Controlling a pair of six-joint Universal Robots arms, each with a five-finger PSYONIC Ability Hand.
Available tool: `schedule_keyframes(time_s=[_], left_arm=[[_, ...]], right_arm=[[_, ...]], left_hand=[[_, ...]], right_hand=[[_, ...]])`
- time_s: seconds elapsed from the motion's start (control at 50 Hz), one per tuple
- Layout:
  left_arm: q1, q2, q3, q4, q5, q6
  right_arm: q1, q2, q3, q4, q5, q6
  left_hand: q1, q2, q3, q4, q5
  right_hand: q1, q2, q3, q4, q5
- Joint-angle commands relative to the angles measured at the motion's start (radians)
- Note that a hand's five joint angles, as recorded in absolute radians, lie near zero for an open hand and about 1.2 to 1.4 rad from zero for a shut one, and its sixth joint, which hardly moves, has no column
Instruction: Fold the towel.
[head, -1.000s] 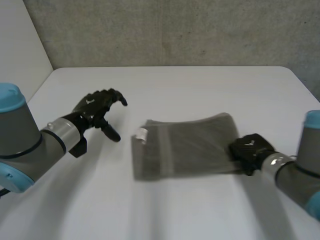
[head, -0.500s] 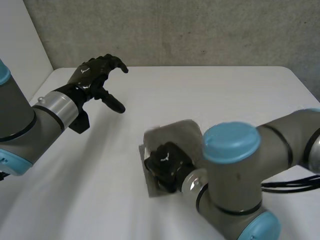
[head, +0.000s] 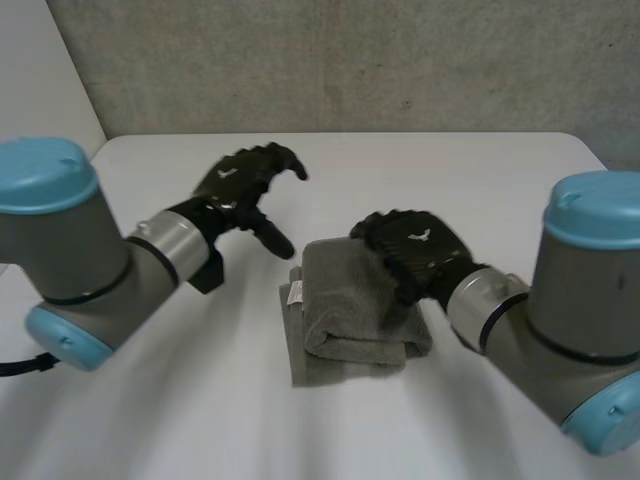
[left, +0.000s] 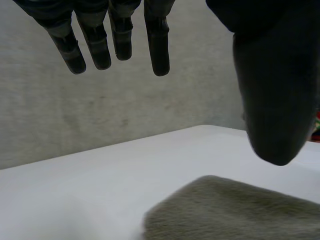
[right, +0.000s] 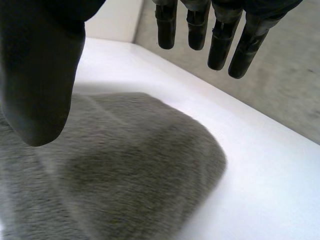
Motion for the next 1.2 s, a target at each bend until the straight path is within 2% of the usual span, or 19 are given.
schedule_keyframes(time_s=[0.02, 0.1, 0.2, 0.34, 0.48, 0.64, 0.82, 0.96, 1.14, 1.2], left_arm=[[-0.101, -0.072, 0.078, 0.002, -0.035, -0.001], [-0.15, -0.158, 0.166, -0.012, -0.05, -0.004], [-0.189, -0.23, 0.214, -0.044, -0.056, 0.004], [-0.192, -0.278, 0.204, -0.09, -0.088, 0.007], [-0.16, -0.267, 0.115, -0.102, -0.133, 0.011], [-0.133, -0.226, 0.038, -0.105, -0.186, 0.016], [-0.1, -0.169, -0.05, -0.102, -0.196, 0.017], [-0.086, -0.154, -0.12, -0.096, -0.196, 0.017], [-0.061, -0.138, -0.128, -0.093, -0.196, 0.017], [-0.058, -0.123, -0.128, -0.093, -0.196, 0.017]], right_arm=[[-0.092, -0.001, 0.011, -0.022, -0.021, 0.135], [-0.156, -0.001, 0.022, -0.051, -0.067, 0.2], [-0.166, 0.026, 0.023, -0.059, -0.066, 0.211], [-0.163, 0.134, 0.02, -0.082, -0.061, 0.208], [-0.141, 0.219, -0.029, -0.082, -0.049, 0.208], [-0.082, 0.232, -0.053, -0.082, -0.037, 0.207], [0.009, 0.268, -0.082, -0.082, -0.032, 0.205], [0.035, 0.31, -0.112, -0.079, -0.015, 0.202], [0.026, 0.278, -0.122, -0.056, -0.015, 0.201], [0.02, 0.198, -0.113, -0.033, -0.012, 0.199]], left_hand=[[-0.037, -0.034, -0.039, -0.04, -0.021], [-0.031, -0.029, -0.033, -0.034, -0.015], [-0.025, -0.023, -0.027, -0.028, -0.009], [-0.028, -0.026, -0.03, -0.031, -0.012], [-0.031, -0.029, -0.033, -0.034, -0.015], [-0.037, -0.034, -0.039, -0.04, -0.021], [-0.04, -0.037, -0.042, -0.043, -0.024], [-0.046, -0.043, -0.048, -0.049, -0.029], [-0.069, -0.067, -0.071, -0.072, -0.053], [-0.072, -0.07, -0.074, -0.075, -0.056]], right_hand=[[-0.057, -0.082, -0.074, -0.096, -0.069], [-0.057, -0.082, -0.074, -0.096, -0.069], [-0.057, -0.082, -0.074, -0.096, -0.069], [-0.057, -0.082, -0.074, -0.096, -0.069], [-0.057, -0.082, -0.074, -0.096, -0.069], [-0.057, -0.082, -0.074, -0.096, -0.069], [-0.057, -0.082, -0.074, -0.096, -0.069], [-0.057, -0.082, -0.074, -0.096, -0.069], [-0.057, -0.082, -0.074, -0.096, -0.069], [-0.057, -0.082, -0.074, -0.096, -0.069]])
